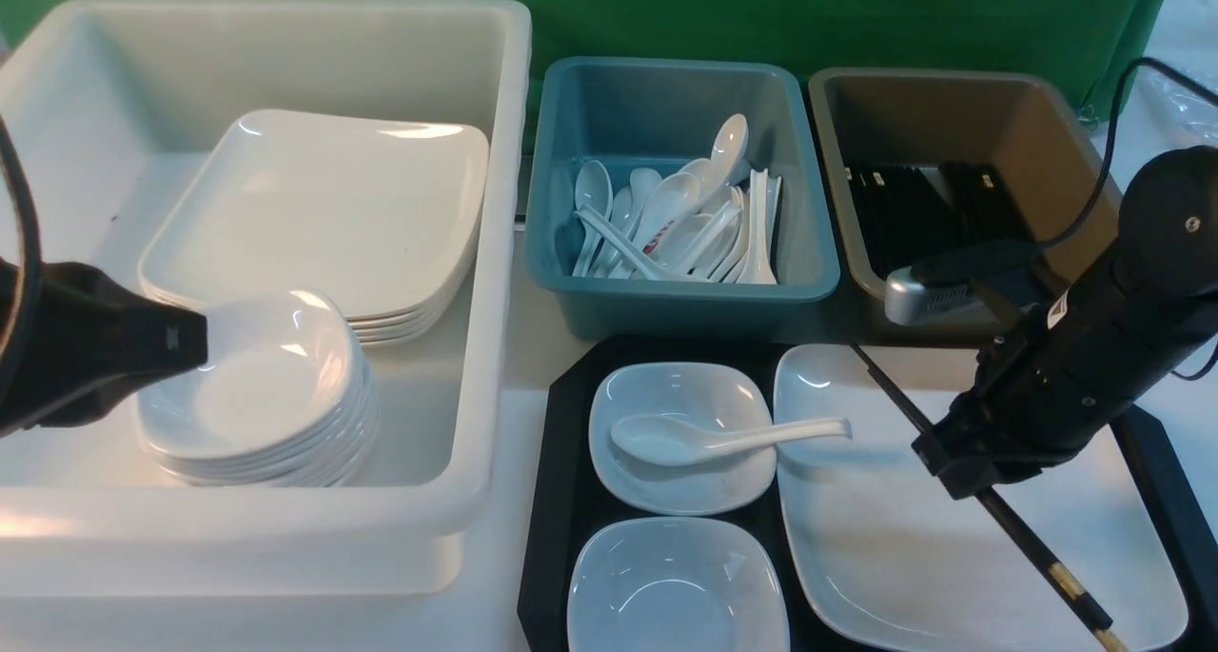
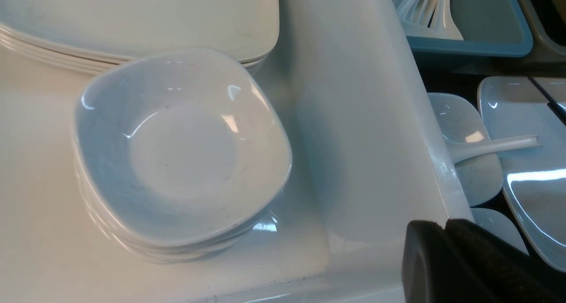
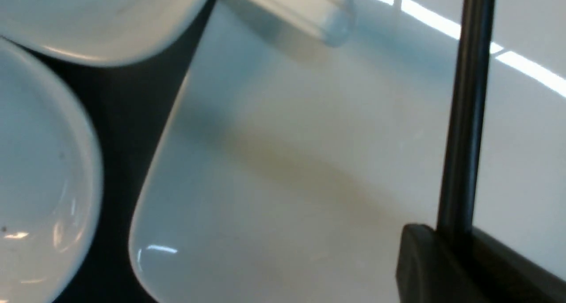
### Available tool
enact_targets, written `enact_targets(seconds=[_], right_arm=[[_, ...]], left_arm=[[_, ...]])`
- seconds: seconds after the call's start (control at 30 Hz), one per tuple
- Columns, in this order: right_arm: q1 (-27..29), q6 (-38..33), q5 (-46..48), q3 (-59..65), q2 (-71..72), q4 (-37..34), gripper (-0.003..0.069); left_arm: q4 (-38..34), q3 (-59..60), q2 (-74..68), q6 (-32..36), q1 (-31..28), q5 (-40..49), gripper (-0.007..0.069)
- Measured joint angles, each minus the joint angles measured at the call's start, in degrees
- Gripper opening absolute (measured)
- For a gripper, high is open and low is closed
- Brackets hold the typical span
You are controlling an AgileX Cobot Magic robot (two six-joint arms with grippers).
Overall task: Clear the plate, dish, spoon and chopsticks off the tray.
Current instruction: Use the right arm to grab a pair of chopsticks from the plate, then use the right arm to put the chopsticks into the small storage box on the right
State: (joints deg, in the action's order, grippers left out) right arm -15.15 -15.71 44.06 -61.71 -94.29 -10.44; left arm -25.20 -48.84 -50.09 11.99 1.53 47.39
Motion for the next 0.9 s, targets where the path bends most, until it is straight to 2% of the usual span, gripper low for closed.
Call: enact_targets(seconds=[0.2,0.33,0.5,0.7,0.9], right_arm=[[0.0,-0.8,3.9,-0.6,3.4,-1.4,0.0070],[0.0,-1.6,8.8,-5.9,3.6,-2.0,0.0070],[0.6,-1.7,14.1,-16.9,0.8,-2.3,0.0070],[4.9,-1.2,19.1,-33.8,-7.8,-3.4,0.0070],[10.5,2.0,22.6,-57.9,-22.6,-6.4,0.0070]], left_arm=[[-0.1,0.0,0.0,0.0,0.0,-1.1,0.0014],[-0.1,0.0,0.0,0.0,0.0,-1.9,0.0014],[-0.1,0.0,0.0,0.0,0.0,-2.5,0.0014],[-0.3,0.0,0.0,0.0,0.0,-2.5,0.0014],[-0.3,0.0,0.0,0.0,0.0,-2.5,0.0014]])
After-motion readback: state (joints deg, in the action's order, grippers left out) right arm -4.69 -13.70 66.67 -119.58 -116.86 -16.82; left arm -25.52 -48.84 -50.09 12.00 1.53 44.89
